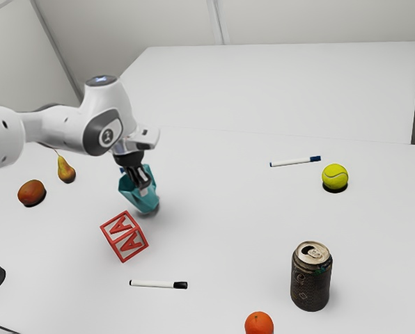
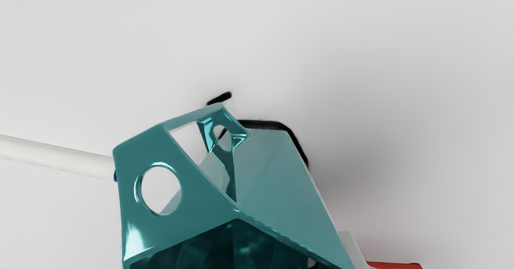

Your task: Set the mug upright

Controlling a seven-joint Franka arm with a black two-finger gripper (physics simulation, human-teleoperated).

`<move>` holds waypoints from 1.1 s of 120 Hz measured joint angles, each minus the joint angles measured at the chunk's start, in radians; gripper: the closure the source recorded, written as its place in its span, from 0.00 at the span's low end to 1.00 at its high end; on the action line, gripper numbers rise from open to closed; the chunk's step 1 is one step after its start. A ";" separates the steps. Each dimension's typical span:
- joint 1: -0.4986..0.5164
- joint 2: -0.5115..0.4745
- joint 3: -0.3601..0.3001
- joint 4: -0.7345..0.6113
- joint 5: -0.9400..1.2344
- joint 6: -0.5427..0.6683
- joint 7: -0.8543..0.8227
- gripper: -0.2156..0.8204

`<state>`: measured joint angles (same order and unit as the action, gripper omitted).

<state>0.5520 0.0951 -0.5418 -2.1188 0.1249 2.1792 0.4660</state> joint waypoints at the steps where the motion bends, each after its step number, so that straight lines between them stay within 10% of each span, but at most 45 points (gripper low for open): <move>1: -0.001 -0.001 0.000 -0.003 0.000 0.002 -0.004 0.96; 70: -0.005 -0.017 -0.026 -0.068 0.017 0.029 -0.170 0.96; 101: -0.016 -0.048 -0.040 -0.068 0.019 0.031 -0.203 0.49; 132: -0.019 -0.152 -0.073 0.038 -0.021 -0.076 -0.231 0.29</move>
<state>0.5329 -0.0572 -0.6144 -2.0810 0.1038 2.1027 0.2349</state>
